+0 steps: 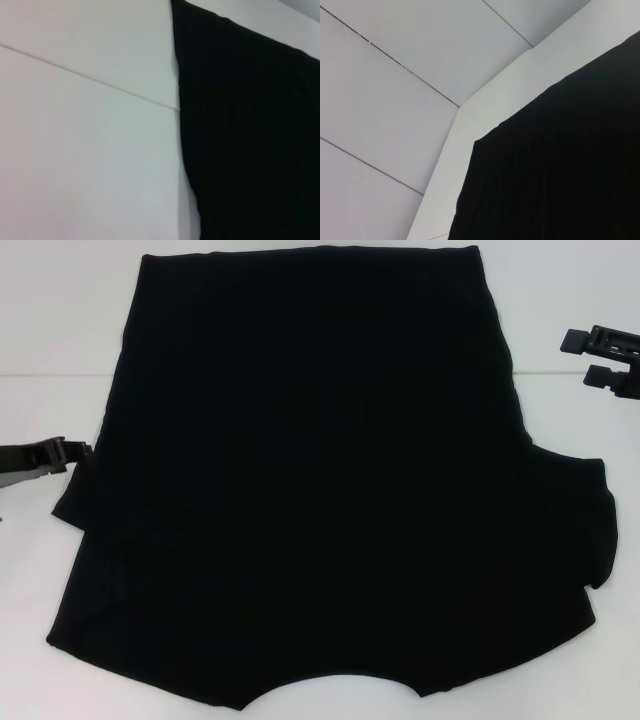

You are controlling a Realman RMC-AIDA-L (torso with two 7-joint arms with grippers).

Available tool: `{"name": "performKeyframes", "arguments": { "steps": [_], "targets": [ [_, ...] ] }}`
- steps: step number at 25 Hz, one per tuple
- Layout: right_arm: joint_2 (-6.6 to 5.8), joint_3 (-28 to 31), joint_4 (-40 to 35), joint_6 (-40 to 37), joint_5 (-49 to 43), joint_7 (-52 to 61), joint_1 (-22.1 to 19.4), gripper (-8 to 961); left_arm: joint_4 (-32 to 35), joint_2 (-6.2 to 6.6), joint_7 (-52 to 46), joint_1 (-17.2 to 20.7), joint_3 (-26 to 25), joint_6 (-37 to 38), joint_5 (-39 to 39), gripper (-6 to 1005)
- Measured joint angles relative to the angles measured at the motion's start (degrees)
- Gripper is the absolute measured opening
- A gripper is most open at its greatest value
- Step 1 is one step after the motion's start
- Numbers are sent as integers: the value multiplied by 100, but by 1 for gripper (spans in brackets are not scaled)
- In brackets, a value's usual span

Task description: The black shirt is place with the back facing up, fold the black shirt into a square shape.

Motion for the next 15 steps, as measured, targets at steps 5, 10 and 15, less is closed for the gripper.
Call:
{"name": "performKeyframes", "arguments": {
  "steps": [5, 10, 15],
  "targets": [
    [0, 0, 0, 9, -2, 0, 3, 819, -149, 0, -22, -40, 23, -213, 93, 447],
    [0, 0, 0, 14, -3, 0, 3, 818, -230, 8, -22, -56, 27, -286, 93, 450],
    [-3, 0, 0, 15, 1, 0, 4, 817, -364, 31, -21, -72, 28, -361, 100, 453]
  ]
}}
